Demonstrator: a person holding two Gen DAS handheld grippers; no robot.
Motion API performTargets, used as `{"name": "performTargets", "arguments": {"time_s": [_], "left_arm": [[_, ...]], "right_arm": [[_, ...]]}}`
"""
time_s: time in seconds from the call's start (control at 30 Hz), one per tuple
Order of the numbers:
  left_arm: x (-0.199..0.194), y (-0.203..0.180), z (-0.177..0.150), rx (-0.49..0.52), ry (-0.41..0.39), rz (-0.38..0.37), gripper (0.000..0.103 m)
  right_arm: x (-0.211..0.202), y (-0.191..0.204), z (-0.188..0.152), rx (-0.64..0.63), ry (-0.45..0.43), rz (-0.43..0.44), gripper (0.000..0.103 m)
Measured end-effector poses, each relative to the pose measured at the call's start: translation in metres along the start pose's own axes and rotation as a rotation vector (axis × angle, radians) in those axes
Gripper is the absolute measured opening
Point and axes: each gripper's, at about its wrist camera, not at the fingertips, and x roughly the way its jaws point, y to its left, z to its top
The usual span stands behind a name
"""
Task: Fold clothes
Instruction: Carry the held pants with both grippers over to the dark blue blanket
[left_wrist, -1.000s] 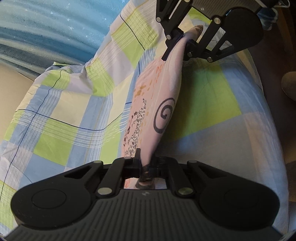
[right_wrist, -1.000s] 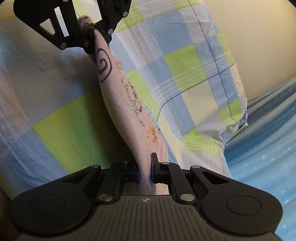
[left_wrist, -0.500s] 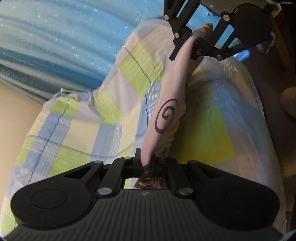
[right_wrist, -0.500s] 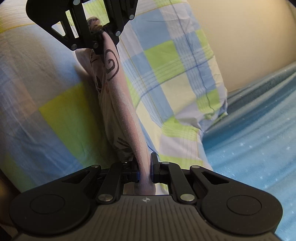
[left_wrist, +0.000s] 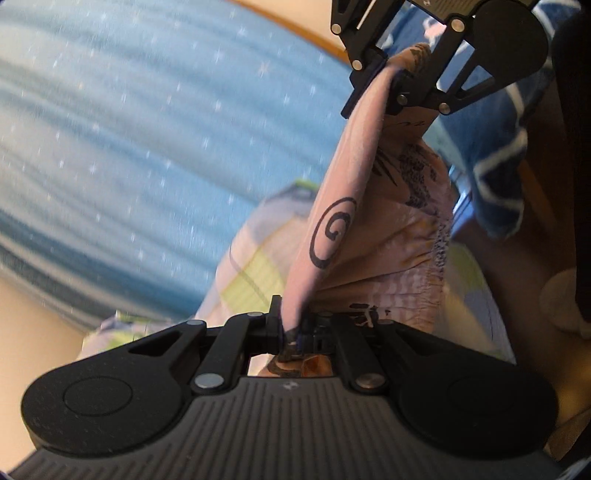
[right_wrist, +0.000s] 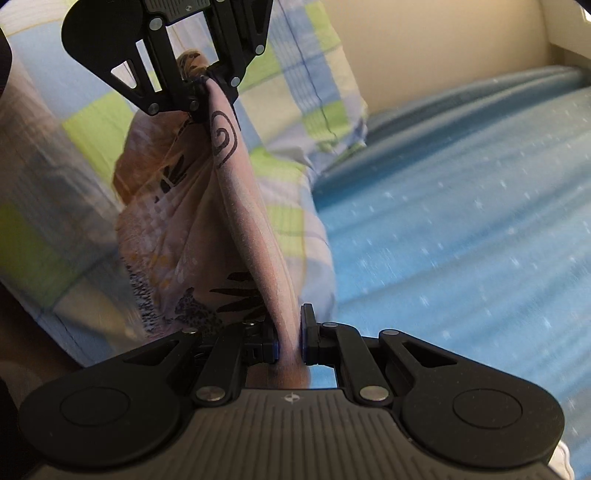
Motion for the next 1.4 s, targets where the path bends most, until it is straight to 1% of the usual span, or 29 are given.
{"name": "performTargets", "arguments": {"time_s": [0.13,0.37,0.47,0.57,0.7,0.8,0.83,0.87,1.0,1.03,1.07,1.13,1.2,1.27,1.3,1.37,1.4], "left_arm": [[-0.006,-0.010,0.051,0.017,-0.121,-0.053,0.005],[-0.012,-0.039,0.142,0.068,-0.352,-0.181,0.005],[-0.011,-0.054,0.180,0.109,-0.430,-0.216,0.006],[-0.005,-0.067,0.212,0.111,-0.477,-0.245,0.006],[0.011,-0.084,0.244,0.122,-0.499,-0.284,0.006],[0.035,-0.090,0.267,0.142,-0.507,-0.286,0.006],[0.044,-0.090,0.274,0.141,-0.510,-0.279,0.006],[0.054,-0.088,0.284,0.141,-0.516,-0.261,0.006],[0.094,-0.077,0.325,0.111,-0.544,-0.154,0.006],[0.102,-0.077,0.332,0.102,-0.544,-0.140,0.006],[0.110,-0.080,0.336,0.098,-0.533,-0.142,0.006],[0.124,-0.102,0.332,0.109,-0.495,-0.209,0.006],[0.138,-0.132,0.320,0.132,-0.453,-0.286,0.006],[0.147,-0.159,0.304,0.162,-0.416,-0.344,0.007],[0.151,-0.172,0.296,0.178,-0.397,-0.371,0.009],[0.154,-0.185,0.284,0.192,-0.385,-0.389,0.010],[0.152,-0.186,0.278,0.195,-0.384,-0.386,0.012]], "right_arm": [[-0.038,-0.022,-0.036,0.047,0.095,-0.050,0.008],[-0.114,-0.051,-0.100,0.100,0.300,-0.140,0.008],[-0.137,-0.063,-0.123,0.131,0.368,-0.165,0.008],[-0.151,-0.071,-0.145,0.166,0.419,-0.180,0.008],[-0.151,-0.077,-0.177,0.185,0.461,-0.175,0.008],[-0.135,-0.094,-0.205,0.195,0.482,-0.175,0.008],[-0.128,-0.102,-0.215,0.184,0.488,-0.187,0.007],[-0.121,-0.110,-0.225,0.173,0.493,-0.200,0.007],[-0.097,-0.144,-0.255,0.108,0.497,-0.340,0.008],[-0.093,-0.149,-0.260,0.123,0.500,-0.351,0.008],[-0.087,-0.150,-0.266,0.154,0.508,-0.341,0.008],[-0.076,-0.134,-0.279,0.189,0.537,-0.293,0.008],[-0.064,-0.103,-0.294,0.202,0.572,-0.213,0.008],[-0.057,-0.066,-0.306,0.172,0.603,-0.117,0.008],[-0.058,-0.055,-0.308,0.166,0.606,-0.096,0.007],[-0.060,-0.033,-0.311,0.152,0.611,-0.055,0.008],[-0.064,-0.027,-0.312,0.136,0.619,-0.046,0.010]]}}
